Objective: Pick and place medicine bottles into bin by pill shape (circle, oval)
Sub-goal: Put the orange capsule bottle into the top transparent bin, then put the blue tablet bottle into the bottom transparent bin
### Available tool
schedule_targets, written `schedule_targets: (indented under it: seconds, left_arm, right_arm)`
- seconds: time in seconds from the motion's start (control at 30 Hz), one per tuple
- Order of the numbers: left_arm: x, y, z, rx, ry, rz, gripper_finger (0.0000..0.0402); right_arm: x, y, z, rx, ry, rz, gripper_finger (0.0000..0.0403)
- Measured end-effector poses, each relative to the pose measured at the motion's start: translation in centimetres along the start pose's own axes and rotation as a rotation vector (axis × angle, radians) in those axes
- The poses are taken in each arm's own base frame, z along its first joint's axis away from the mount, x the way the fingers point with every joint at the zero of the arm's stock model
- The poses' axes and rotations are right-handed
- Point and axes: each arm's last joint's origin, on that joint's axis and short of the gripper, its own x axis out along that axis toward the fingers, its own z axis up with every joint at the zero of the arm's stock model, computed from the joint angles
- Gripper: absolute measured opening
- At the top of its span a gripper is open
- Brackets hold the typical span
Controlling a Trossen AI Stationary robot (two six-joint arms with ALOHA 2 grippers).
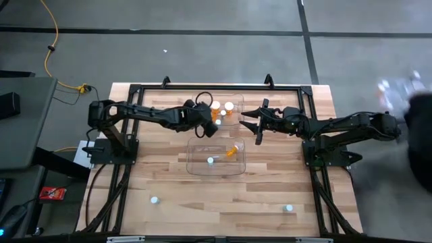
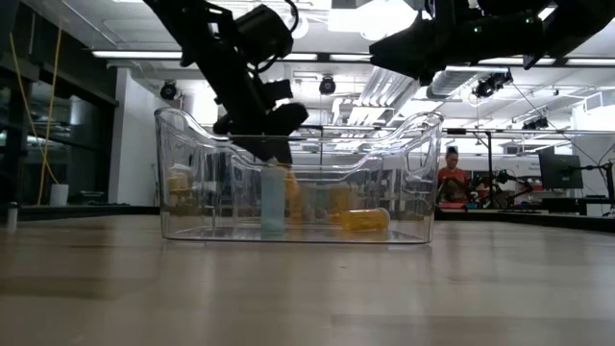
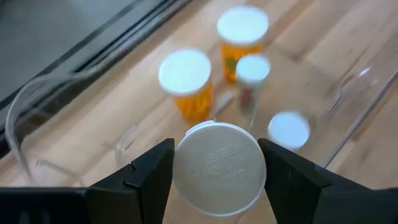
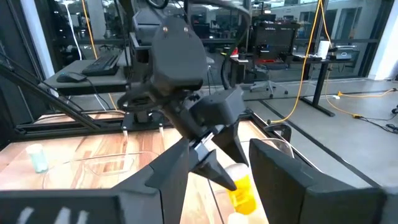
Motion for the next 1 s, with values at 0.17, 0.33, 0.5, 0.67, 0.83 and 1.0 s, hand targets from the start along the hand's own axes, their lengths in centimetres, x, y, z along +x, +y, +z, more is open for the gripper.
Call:
schedule_targets:
  seconds: [0.17,0.33,0.5,0.67,0.83,1.0]
  left_arm:
    - [0.01,0.05,-0.19,0.037,0.018,0.002,0.0207]
    - [0.01,-0.02,-0.3,0.106,0.037,-0.032,0.0207]
    - [0.0,-0.01,-0.43,0.14,0.051,-0.04,0.0207]
    - [0.0,0.0,-0.43,0.155,0.051,-0.04,0.0213]
    - [0.0,0.0,-0.43,0.163,0.05,-0.039,0.0231]
    - [0.0,0.02,-0.41,0.163,0.047,-0.029,0.025]
  right_arm:
    - [0.0,0.0,0.0,0.002,0.0,0.0,0.0161]
    - [0.0,0.0,0.0,0.002,0.0,0.0,0.0161]
    - [0.0,0.0,0.0,0.002,0.0,0.0,0.0161]
    - [0.0,0.0,0.01,0.002,-0.001,0.0,0.0161]
    - [0.0,0.0,0.01,0.001,-0.001,0.0,0.0161]
    - [0.0,0.0,0.01,0.001,-0.001,-0.001,0.0161]
